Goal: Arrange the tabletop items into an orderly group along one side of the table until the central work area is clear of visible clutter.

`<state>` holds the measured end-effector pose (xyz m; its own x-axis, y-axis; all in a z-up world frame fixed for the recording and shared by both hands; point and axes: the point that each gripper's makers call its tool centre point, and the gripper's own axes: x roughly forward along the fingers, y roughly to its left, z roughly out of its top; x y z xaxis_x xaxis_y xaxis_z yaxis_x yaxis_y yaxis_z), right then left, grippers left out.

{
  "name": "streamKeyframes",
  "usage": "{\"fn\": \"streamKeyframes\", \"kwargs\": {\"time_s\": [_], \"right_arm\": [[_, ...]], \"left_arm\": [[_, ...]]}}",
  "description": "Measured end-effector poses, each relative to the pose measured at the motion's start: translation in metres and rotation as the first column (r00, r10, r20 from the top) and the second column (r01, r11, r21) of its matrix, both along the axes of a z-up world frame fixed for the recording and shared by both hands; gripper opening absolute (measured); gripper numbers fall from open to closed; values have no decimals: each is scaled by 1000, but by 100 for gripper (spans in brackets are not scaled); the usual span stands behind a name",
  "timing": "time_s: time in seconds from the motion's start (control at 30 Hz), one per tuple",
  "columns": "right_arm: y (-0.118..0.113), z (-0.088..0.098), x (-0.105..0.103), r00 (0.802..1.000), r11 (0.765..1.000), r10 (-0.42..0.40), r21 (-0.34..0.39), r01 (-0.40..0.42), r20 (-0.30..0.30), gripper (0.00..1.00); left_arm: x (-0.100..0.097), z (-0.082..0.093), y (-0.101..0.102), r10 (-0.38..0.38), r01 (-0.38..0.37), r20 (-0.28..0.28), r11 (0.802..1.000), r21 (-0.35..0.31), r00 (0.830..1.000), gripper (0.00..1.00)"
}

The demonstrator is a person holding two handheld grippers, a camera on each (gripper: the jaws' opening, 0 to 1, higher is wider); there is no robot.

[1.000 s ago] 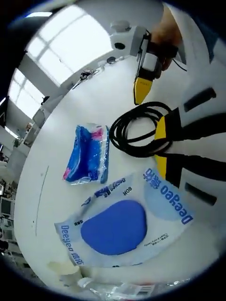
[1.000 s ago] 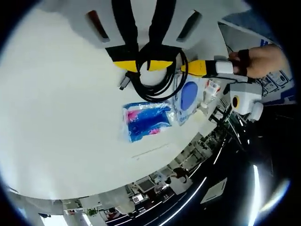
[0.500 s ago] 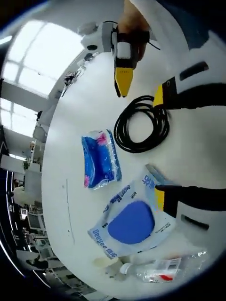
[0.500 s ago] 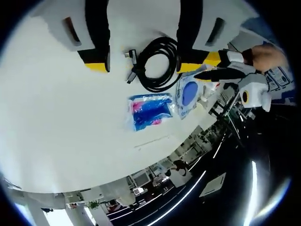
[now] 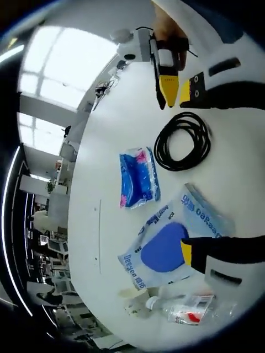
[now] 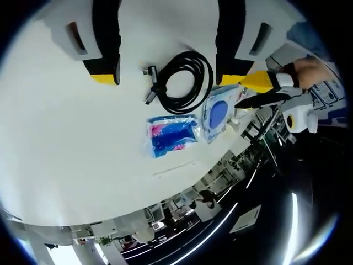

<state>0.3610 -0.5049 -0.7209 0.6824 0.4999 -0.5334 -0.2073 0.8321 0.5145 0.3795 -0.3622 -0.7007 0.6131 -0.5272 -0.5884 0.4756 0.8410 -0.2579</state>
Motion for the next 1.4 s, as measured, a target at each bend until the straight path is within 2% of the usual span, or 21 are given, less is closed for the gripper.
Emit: {"fn": "streamKeyframes", "kwargs": {"time_s": [0.27,0.57,0.93,1.23,1.4], "right_arm": [[-1,0,-1,1000,1000,-7,8,7,-5,70],[1,2,-3,1000,1000,0,11,0,-1,69],[2,8,-8,1000,1000,16,11,-16,10,69],[-2,6,-13,1000,1000,3,26,-3,-2,68],[-5,9,-12,1000,999,-10,34,10,1,68]], "left_arm": [[3,-1,4,18,-18,-17,1000,-11,1000,100],[12,9,17,15,-15,6,1000,-7,1000,100],[27,19,56,20,-21,30,999,49,999,98],[44,23,103,46,-50,34,991,122,998,96],[54,26,122,57,-62,40,987,148,998,96]]}}
